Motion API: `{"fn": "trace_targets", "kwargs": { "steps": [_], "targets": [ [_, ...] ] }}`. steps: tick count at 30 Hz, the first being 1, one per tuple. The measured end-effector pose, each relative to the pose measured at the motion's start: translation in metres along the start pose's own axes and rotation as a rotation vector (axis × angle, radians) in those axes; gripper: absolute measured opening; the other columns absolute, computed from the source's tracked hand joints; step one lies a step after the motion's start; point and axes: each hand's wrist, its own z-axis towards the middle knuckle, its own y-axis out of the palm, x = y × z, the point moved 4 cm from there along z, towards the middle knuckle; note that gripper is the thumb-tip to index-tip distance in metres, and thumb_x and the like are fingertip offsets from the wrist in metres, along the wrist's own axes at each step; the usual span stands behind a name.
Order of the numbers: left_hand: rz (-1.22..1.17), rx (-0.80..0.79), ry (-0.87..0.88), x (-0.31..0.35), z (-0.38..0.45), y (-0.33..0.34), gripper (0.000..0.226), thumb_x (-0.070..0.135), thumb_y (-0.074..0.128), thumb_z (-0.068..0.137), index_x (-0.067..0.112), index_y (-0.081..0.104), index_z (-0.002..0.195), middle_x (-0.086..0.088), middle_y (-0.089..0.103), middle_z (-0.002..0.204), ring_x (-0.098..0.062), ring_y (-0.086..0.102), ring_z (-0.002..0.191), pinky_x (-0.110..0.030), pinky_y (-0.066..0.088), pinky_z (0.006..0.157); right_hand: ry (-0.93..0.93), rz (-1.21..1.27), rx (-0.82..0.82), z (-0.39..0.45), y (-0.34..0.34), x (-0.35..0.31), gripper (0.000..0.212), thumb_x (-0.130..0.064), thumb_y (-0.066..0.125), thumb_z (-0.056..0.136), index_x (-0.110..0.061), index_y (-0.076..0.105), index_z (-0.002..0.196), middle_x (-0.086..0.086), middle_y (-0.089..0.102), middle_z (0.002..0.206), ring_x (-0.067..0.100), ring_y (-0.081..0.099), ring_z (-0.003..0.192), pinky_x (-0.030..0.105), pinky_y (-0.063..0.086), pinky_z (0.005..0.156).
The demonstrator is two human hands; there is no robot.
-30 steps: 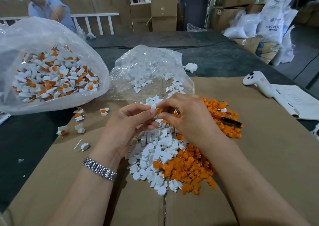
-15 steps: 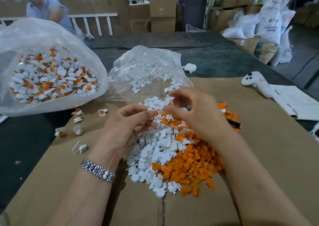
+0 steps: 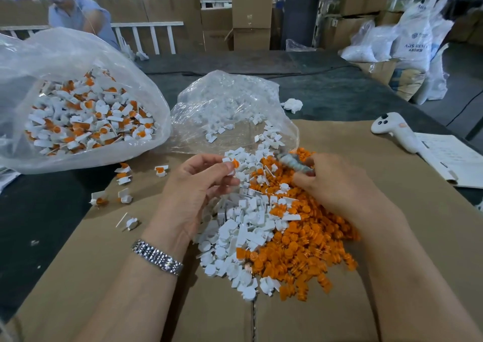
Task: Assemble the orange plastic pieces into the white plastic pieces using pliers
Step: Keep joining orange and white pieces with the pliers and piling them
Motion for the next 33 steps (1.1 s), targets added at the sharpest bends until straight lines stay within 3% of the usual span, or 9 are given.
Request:
{"fn": "trace_targets", "kwargs": {
  "steps": [2,5,8,11,19,27,30,33],
  "targets": [
    [-0.004,0.019,0.024,0.000,0.000,-0.002,0.018,0.012,0.083,0.073,0.010,0.075,0.088,-0.009,0.076,0.084,-0.021,0.074,0.072,-0.022,0.058,0.059,-0.035,0.142,0.001,-0.003,-0.010,-0.005,0.028,-0.043,0.050,0.096,-0.018,0.062,0.093,0.003,0.064,0.080,0.020,0.059,0.069,0.033,0.042,0.057],
    [-0.023,0.007,0.057,0.002,-0.001,-0.002,0.015,0.009,0.078,0.084,0.005,0.072,0.098,-0.010,0.076,0.089,-0.020,0.074,0.076,-0.021,0.057,0.060,-0.135,0.326,-0.130,-0.011,-0.022,-0.020,0.029,-0.037,0.049,0.101,-0.016,0.061,0.085,0.000,0.060,0.070,0.012,0.051,0.056,0.031,0.039,0.053],
    [-0.052,-0.008,0.085,0.005,-0.003,-0.002,0.016,0.009,0.076,0.085,0.004,0.071,0.100,-0.010,0.077,0.091,-0.020,0.074,0.077,-0.021,0.056,0.060,-0.240,0.292,-0.312,-0.022,-0.024,-0.038,0.035,-0.037,0.049,0.103,-0.011,0.057,0.081,0.003,0.054,0.068,0.009,0.048,0.056,0.027,0.038,0.053],
    [-0.062,-0.001,0.104,0.007,-0.003,-0.001,0.012,0.007,0.075,0.086,0.005,0.071,0.098,-0.010,0.077,0.091,-0.020,0.073,0.076,-0.022,0.055,0.059,-0.258,0.250,-0.375,-0.027,-0.022,-0.051,0.040,-0.041,0.047,0.104,-0.014,0.052,0.075,0.007,0.050,0.071,0.018,0.045,0.061,0.034,0.036,0.057],
    [-0.057,0.007,0.132,0.006,-0.002,0.000,0.024,0.015,0.080,0.075,0.006,0.072,0.095,-0.010,0.076,0.087,-0.020,0.074,0.075,-0.021,0.055,0.058,-0.275,0.220,-0.387,-0.031,-0.019,-0.064,0.042,-0.046,0.044,0.104,-0.016,0.047,0.075,0.002,0.044,0.064,0.015,0.040,0.054,0.034,0.034,0.055],
    [-0.063,0.018,0.143,0.003,0.000,-0.002,0.027,0.016,0.081,0.071,0.003,0.072,0.093,-0.011,0.075,0.082,-0.020,0.074,0.072,-0.021,0.056,0.058,-0.300,0.210,-0.310,-0.034,-0.006,-0.073,0.033,-0.049,0.041,0.104,-0.023,0.048,0.085,-0.002,0.052,0.075,0.013,0.047,0.061,0.028,0.034,0.054],
    [-0.081,0.024,0.139,0.003,0.000,-0.004,0.023,0.014,0.080,0.070,0.003,0.072,0.089,-0.010,0.075,0.080,-0.019,0.073,0.068,-0.020,0.056,0.059,-0.291,0.215,-0.235,-0.035,0.002,-0.075,0.036,-0.053,0.040,0.103,-0.021,0.053,0.092,0.001,0.058,0.084,0.017,0.056,0.072,0.034,0.045,0.060],
    [-0.080,0.032,0.135,0.003,-0.001,-0.004,0.023,0.013,0.079,0.069,0.003,0.071,0.088,-0.010,0.074,0.078,-0.019,0.073,0.066,-0.019,0.057,0.059,-0.297,0.164,-0.169,-0.033,0.007,-0.076,0.040,-0.053,0.040,0.103,-0.018,0.057,0.095,0.003,0.060,0.086,0.019,0.057,0.075,0.036,0.046,0.063]
  ]
}}
